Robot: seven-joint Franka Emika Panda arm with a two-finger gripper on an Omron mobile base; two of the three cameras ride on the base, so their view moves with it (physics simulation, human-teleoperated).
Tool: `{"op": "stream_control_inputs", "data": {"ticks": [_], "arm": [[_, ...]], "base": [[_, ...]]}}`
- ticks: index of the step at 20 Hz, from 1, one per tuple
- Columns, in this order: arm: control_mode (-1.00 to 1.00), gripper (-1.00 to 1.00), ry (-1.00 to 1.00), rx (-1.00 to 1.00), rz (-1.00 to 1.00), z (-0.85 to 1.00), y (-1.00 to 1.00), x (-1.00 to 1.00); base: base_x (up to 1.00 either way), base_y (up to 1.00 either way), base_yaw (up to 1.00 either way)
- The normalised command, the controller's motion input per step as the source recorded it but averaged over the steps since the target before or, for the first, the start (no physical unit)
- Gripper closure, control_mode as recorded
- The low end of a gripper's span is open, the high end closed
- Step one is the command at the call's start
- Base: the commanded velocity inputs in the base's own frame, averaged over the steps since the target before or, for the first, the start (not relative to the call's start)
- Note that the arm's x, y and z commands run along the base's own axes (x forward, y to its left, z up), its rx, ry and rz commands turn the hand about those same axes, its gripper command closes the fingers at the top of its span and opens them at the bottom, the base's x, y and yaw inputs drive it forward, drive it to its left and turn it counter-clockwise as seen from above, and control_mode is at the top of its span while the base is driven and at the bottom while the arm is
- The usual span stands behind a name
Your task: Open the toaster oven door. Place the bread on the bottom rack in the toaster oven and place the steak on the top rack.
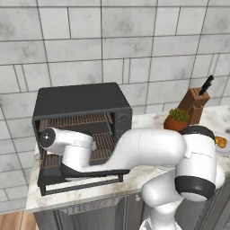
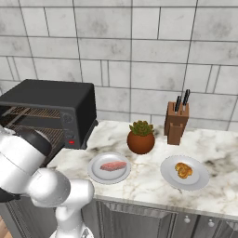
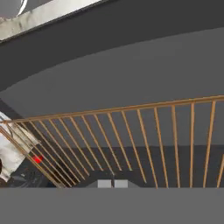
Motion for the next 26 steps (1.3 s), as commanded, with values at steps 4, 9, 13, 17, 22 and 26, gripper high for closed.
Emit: {"op": "stream_control_inputs", "data": {"ticks": [4,9,13,17,22,26], "arm": [[-1.0,-1.0,0.02,0.07,0.0,0.92,-0.72,-0.21],[-1.0,-1.0,0.17,0.07,-0.01,0.65,-1.0,-0.32],[-1.0,-1.0,0.23,0.04,-0.11,0.19,-1.0,-0.33],[-1.0,-1.0,0.22,0.03,-0.15,0.0,-1.0,-0.43],[-1.0,-1.0,0.07,0.0,-0.14,0.02,-1.0,-0.21],[-1.0,-1.0,0.0,0.02,-0.11,0.2,-1.0,-0.19]], "base": [[0.0,0.0,0.0],[0.0,0.0,0.0],[0.0,0.0,0.0],[0.0,0.0,0.0],[0.0,0.0,0.0],[0.0,0.0,0.0]]}}
